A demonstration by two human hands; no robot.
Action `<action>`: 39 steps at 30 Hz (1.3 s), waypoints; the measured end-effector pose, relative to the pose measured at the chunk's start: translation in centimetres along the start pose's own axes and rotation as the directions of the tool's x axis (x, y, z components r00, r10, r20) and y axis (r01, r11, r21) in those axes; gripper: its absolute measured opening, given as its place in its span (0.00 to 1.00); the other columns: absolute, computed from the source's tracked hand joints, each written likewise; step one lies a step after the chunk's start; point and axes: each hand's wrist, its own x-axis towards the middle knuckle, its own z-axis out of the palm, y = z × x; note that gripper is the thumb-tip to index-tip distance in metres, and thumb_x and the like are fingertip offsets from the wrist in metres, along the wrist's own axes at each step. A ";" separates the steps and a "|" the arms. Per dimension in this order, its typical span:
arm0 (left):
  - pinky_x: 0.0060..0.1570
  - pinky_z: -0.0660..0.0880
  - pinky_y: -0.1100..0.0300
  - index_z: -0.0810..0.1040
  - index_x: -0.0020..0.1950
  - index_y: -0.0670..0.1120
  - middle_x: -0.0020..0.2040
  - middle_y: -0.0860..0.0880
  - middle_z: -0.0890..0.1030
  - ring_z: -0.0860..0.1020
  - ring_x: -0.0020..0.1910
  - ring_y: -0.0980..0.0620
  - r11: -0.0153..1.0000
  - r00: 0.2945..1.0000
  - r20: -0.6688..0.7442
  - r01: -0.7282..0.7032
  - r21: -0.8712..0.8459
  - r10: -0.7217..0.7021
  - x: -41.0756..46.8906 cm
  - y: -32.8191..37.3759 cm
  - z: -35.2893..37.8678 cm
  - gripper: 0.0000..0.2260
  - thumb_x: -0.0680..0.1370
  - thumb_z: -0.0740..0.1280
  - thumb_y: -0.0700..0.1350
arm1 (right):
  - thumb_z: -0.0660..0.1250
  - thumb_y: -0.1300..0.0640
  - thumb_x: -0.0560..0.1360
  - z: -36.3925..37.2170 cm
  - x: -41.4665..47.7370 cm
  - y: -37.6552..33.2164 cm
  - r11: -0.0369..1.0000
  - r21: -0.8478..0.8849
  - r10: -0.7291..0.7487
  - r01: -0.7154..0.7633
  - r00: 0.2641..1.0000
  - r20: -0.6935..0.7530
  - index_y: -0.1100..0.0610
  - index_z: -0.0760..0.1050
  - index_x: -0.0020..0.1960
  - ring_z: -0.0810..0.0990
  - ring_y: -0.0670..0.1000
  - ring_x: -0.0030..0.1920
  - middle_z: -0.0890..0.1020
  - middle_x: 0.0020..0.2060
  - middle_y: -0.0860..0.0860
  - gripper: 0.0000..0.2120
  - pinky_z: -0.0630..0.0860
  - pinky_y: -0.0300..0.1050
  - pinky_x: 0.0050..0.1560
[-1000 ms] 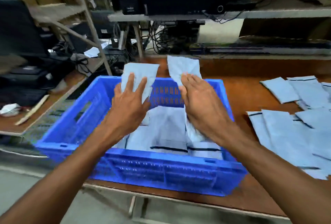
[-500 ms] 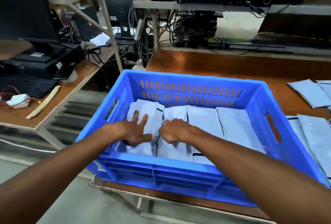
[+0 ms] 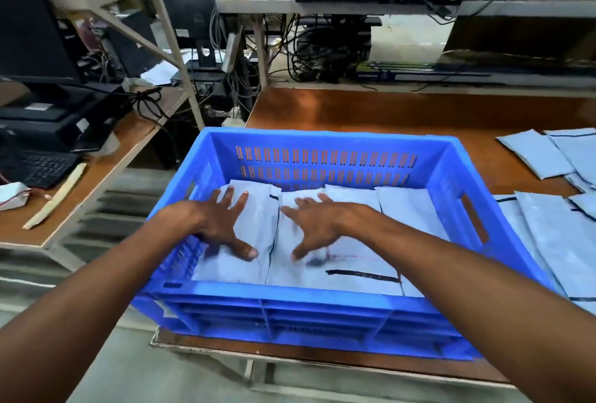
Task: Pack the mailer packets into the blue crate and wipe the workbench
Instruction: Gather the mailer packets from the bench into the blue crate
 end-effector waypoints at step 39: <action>0.75 0.49 0.42 0.66 0.71 0.64 0.76 0.55 0.59 0.50 0.78 0.49 0.885 0.812 -0.552 -0.383 -0.264 0.187 10.2 54.6 2.1 0.21 0.79 0.53 0.66 | 0.51 0.39 0.79 27.3 -30.0 39.5 0.822 0.319 0.565 -0.471 0.612 -0.553 0.50 0.72 0.67 0.68 0.57 0.70 0.72 0.70 0.51 0.24 0.64 0.55 0.68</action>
